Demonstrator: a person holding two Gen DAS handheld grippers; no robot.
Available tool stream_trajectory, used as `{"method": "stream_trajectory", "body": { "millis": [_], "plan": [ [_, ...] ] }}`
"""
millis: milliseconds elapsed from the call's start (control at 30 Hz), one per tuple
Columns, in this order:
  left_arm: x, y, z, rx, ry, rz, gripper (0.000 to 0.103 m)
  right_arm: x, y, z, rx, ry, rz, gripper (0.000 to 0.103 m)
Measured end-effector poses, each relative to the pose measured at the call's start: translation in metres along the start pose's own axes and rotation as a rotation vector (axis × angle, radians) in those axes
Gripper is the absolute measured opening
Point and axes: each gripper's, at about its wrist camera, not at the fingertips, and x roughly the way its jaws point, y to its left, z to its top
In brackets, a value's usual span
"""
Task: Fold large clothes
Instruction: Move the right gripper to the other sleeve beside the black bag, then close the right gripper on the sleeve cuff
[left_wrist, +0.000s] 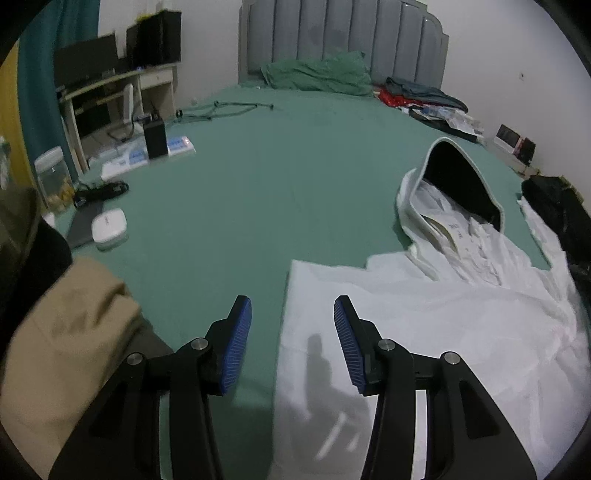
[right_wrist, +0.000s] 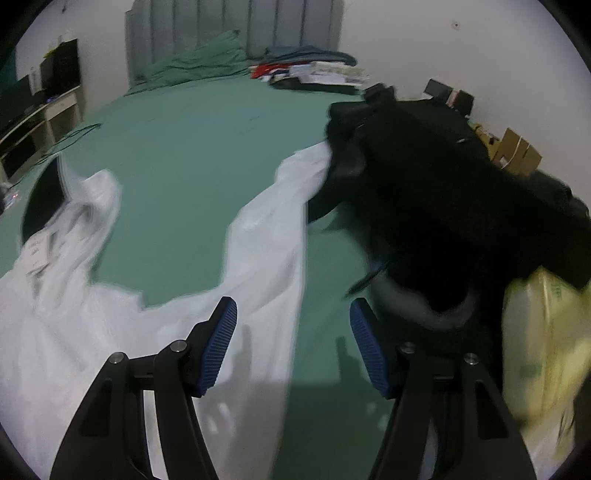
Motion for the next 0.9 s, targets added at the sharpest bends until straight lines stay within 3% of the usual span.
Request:
{"method": "stream_trajectory", "body": {
  "millis": [133, 200, 433, 467, 500, 567, 800, 900],
  "plan": [
    [0.011, 0.001, 0.007, 0.026, -0.026, 0.036, 0.049, 0.032, -0.008, 0.025, -0.041, 0.003, -0.016, 0.059],
    [0.018, 0.001, 0.009, 0.032, -0.027, 0.047, 0.049, 0.045, -0.010, 0.037, -0.041, 0.014, -0.011, 0.050],
    [0.035, 0.015, 0.006, -0.010, 0.040, 0.045, 0.049, 0.095, -0.014, 0.062, 0.008, 0.089, 0.044, 0.034],
    [0.036, 0.017, 0.007, -0.019, 0.045, 0.044, 0.049, 0.102, -0.013, 0.062, 0.020, 0.106, 0.065, 0.029],
    [0.034, 0.020, 0.008, -0.030, 0.046, 0.042, 0.049, 0.106, -0.012, 0.060, 0.023, 0.120, 0.080, 0.015],
    [0.032, 0.021, 0.009, -0.033, 0.043, 0.040, 0.049, 0.110, -0.007, 0.054, 0.023, 0.149, 0.098, 0.002],
    [0.013, 0.026, 0.019, -0.059, 0.013, 0.014, 0.049, 0.075, 0.005, 0.045, 0.033, 0.170, 0.134, 0.001],
    [0.002, 0.024, 0.024, -0.053, -0.012, 0.002, 0.049, 0.042, 0.013, 0.052, 0.011, 0.130, 0.128, 0.001]
  ]
}}
